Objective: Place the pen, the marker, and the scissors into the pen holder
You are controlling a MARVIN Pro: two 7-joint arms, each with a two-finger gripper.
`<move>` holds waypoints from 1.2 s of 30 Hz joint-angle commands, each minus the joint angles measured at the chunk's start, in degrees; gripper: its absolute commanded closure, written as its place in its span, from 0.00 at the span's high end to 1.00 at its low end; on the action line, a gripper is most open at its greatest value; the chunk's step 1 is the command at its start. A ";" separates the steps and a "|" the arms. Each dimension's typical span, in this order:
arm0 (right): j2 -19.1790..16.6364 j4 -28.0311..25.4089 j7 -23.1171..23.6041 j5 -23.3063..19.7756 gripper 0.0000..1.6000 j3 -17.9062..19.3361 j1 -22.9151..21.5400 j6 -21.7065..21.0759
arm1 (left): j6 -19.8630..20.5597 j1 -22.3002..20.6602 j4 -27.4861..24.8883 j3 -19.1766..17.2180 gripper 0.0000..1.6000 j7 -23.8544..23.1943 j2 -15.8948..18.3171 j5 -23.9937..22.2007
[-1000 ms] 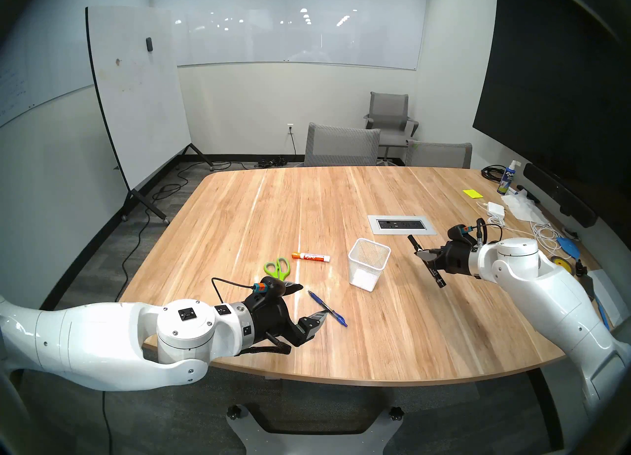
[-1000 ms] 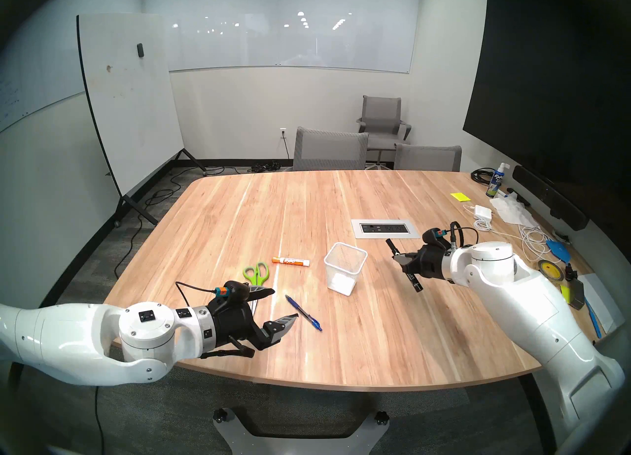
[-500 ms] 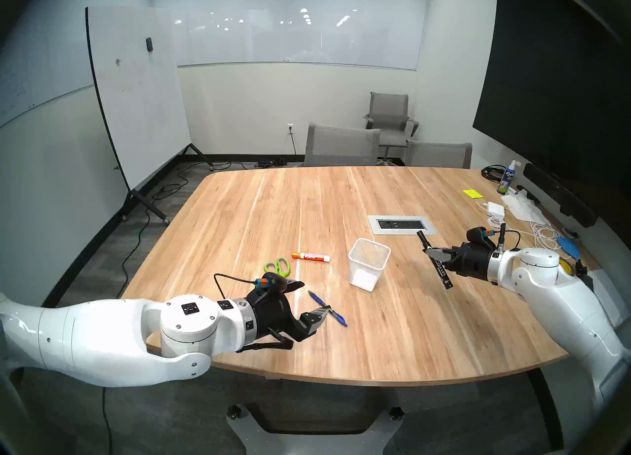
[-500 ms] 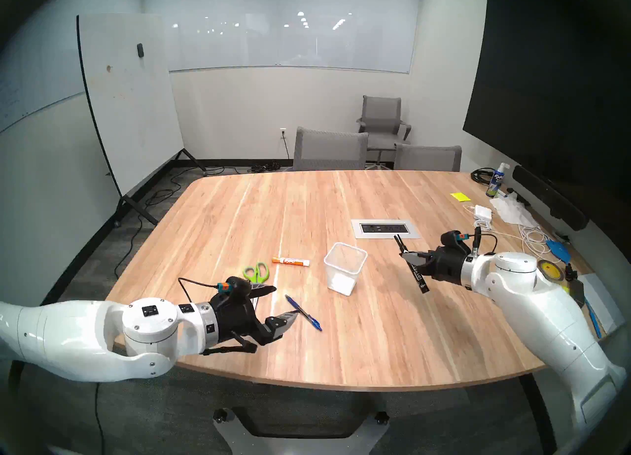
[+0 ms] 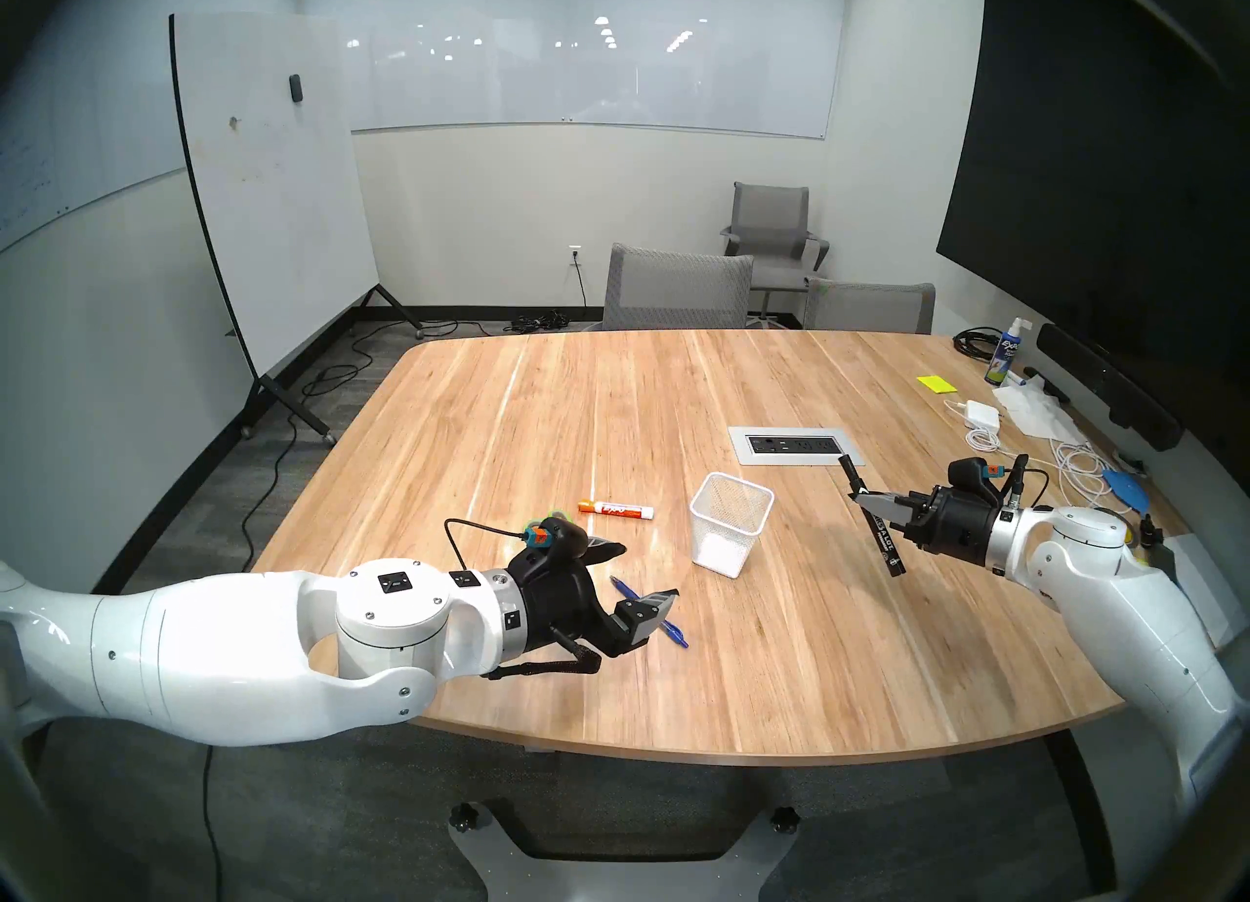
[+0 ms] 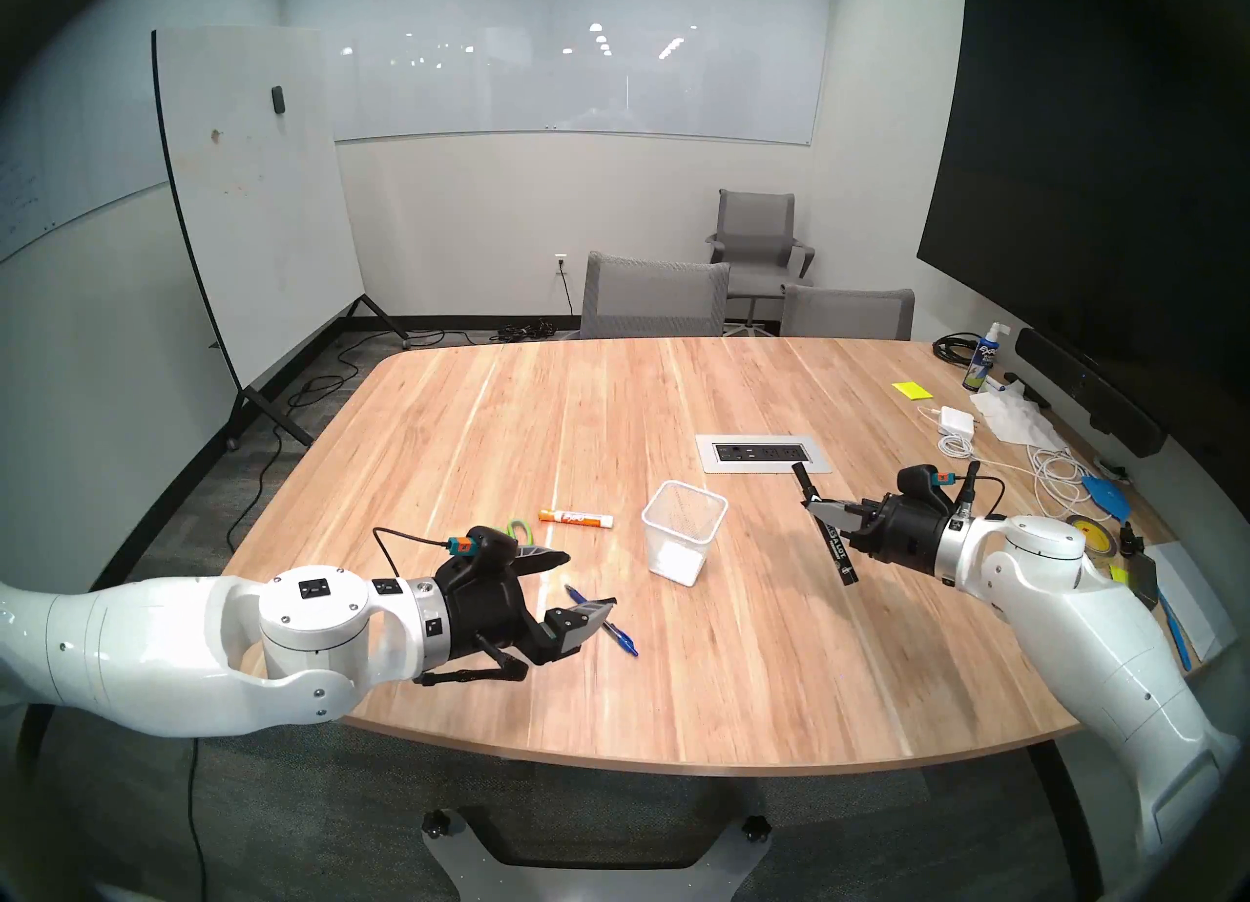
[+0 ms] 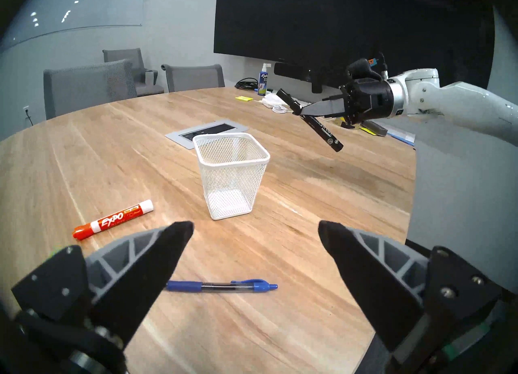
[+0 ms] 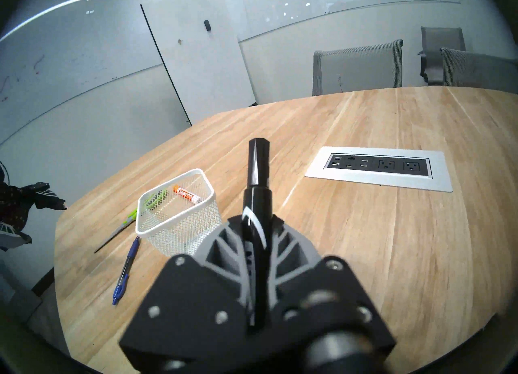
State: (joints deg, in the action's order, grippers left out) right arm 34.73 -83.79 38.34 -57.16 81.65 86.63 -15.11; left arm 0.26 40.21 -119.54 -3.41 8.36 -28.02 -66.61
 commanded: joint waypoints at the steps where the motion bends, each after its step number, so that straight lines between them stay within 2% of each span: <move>1: -0.01 0.39 3.80 -1.30 0.00 1.46 -0.51 2.50 | 0.61 -2.30 -0.83 -2.06 1.00 -0.45 -2.42 -1.36; 17: -0.42 2.00 12.32 -2.45 0.00 2.95 0.90 6.49 | 2.30 -4.47 6.90 -4.45 1.00 -3.26 -8.41 -5.60; 23: -0.41 1.32 13.36 -2.70 0.00 3.46 1.98 7.09 | 2.77 -5.06 8.71 -4.92 1.00 -3.70 -10.23 -6.15; 36: 0.18 -0.44 15.54 -3.05 0.00 4.81 5.07 10.09 | 1.51 -5.01 8.51 -6.28 1.00 -0.09 -13.90 -7.89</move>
State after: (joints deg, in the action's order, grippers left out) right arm 34.74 -82.65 52.67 -59.24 84.99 90.65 -6.91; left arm 2.85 36.20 -109.60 -8.12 6.54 -39.11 -74.08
